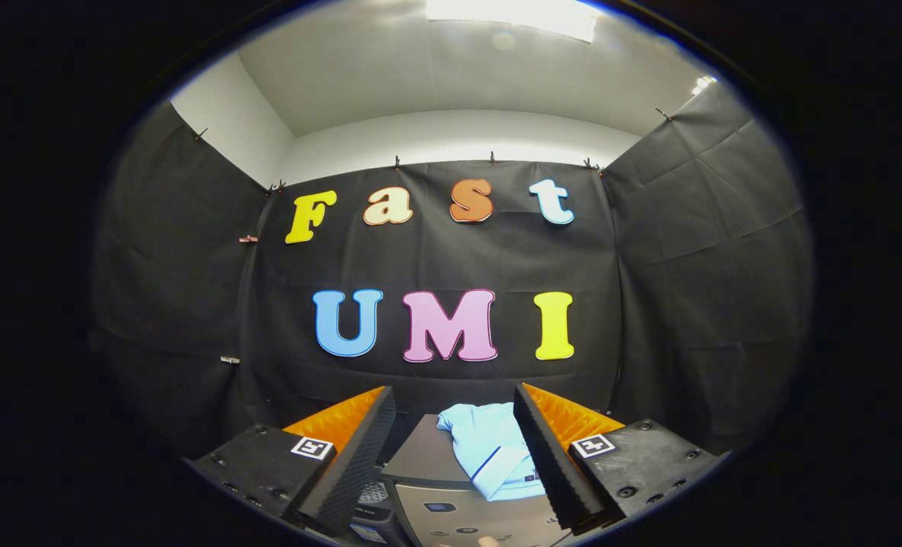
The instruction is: Put the clothes into the washing machine and then close the washing machine lid.
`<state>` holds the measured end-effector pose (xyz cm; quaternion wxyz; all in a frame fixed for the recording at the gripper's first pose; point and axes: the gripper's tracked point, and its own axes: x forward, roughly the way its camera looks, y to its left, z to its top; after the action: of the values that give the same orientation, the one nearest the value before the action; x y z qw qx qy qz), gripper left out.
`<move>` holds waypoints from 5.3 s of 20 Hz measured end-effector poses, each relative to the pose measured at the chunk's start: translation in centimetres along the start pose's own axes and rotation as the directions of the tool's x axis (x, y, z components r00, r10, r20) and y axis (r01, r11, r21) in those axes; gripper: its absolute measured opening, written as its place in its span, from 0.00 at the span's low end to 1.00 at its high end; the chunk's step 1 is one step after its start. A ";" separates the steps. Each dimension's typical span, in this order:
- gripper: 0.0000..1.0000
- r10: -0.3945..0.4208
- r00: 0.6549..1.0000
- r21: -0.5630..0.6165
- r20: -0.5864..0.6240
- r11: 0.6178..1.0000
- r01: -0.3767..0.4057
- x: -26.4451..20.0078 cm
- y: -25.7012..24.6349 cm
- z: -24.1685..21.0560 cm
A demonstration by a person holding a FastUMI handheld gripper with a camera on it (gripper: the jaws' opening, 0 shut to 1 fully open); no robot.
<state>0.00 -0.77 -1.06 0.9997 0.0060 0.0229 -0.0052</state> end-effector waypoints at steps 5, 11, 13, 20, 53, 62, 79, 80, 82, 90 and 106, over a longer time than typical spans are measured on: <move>0.98 -0.002 1.000 0.001 0.005 1.000 0.002 -0.1 -0.1 0.2; 0.98 -0.034 0.999 -0.009 0.001 0.999 0.034 0.1 -0.9 0.4; 0.98 -0.043 0.999 -0.015 0.000 0.999 0.043 0.1 -1.1 0.4; 0.98 -0.080 0.996 -0.029 -0.028 0.996 0.079 0.9 -2.5 0.2; 0.99 -0.122 0.788 -0.029 -0.604 0.991 0.131 26.2 -13.1 -16.1; 0.99 -0.168 0.656 -0.081 -0.736 0.984 0.161 27.3 -15.2 -22.4; 0.39 -0.081 0.522 0.006 -0.849 0.987 0.163 26.6 -14.6 -25.8; 0.25 -0.072 0.524 0.010 -0.849 0.988 0.152 26.5 -14.5 -25.6; 0.05 -0.056 0.553 0.051 -0.832 0.983 0.177 26.7 -14.6 -25.3; 0.05 -0.043 0.699 0.081 -0.714 0.986 0.144 26.8 -13.6 -20.5; 0.05 0.033 0.918 0.098 -0.396 0.995 0.007 25.2 -5.8 0.9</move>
<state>25.20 -6.86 -1.40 0.9728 0.0557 0.2248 0.0016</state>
